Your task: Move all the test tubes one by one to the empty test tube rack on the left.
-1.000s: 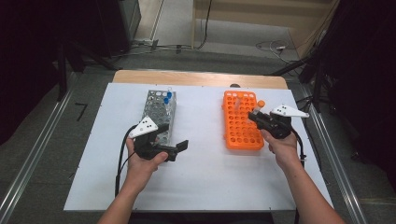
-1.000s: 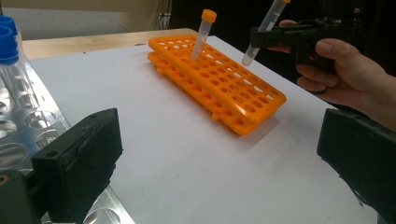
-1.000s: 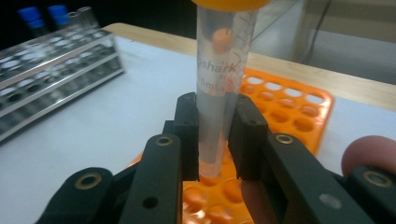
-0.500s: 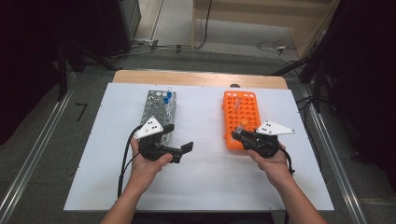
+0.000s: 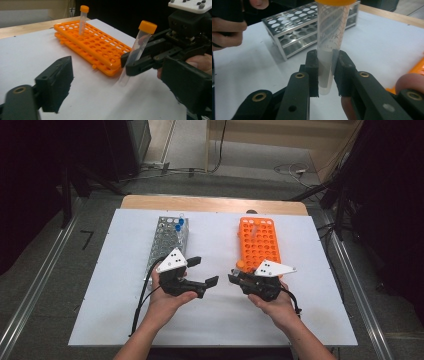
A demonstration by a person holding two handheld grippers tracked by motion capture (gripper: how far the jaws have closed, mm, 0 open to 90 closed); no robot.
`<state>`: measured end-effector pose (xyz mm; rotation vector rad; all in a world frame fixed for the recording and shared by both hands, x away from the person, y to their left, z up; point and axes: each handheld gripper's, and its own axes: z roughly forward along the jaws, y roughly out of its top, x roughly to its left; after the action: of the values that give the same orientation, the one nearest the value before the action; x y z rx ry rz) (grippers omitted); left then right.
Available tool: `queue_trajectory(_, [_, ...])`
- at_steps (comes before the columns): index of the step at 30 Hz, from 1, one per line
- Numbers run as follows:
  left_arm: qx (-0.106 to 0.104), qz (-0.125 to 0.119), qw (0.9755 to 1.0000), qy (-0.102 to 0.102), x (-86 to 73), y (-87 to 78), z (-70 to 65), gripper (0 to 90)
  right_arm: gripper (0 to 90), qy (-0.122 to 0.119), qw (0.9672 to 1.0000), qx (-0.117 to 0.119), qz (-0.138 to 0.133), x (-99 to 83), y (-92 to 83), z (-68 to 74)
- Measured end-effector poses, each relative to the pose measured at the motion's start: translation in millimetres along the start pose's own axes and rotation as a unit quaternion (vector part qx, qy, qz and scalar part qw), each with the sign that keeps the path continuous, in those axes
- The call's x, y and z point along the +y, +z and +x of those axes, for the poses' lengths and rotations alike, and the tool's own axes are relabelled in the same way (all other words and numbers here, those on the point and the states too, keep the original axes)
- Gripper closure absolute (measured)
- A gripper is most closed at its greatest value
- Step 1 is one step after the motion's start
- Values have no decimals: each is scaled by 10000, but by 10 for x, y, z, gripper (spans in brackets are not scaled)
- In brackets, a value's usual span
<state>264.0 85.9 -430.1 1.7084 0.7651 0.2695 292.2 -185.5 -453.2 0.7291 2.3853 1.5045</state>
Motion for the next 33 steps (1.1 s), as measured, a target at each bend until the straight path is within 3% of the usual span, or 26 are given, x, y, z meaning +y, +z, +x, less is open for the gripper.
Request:
queue_trajectory(13, [-335, 156, 9989, 291, -35, 137, -133, 507, 721, -245, 9989, 358, 164, 45, 194, 275])
queue_trajectory(20, [-338, 332, 9978, 459, -44, 178, -165, 716, 721, -297, 9983, 428, 246, 48, 247, 353])
queue_trajectory(27, [-190, 262, 9979, 558, -33, 154, -157, 748, 701, -241, 9985, 454, 200, 46, 243, 335])
queue_trajectory(33, [31, 108, 9989, 446, 24, 85, -62, 749, 528, -262, 9984, 484, 149, 11, 178, 257])
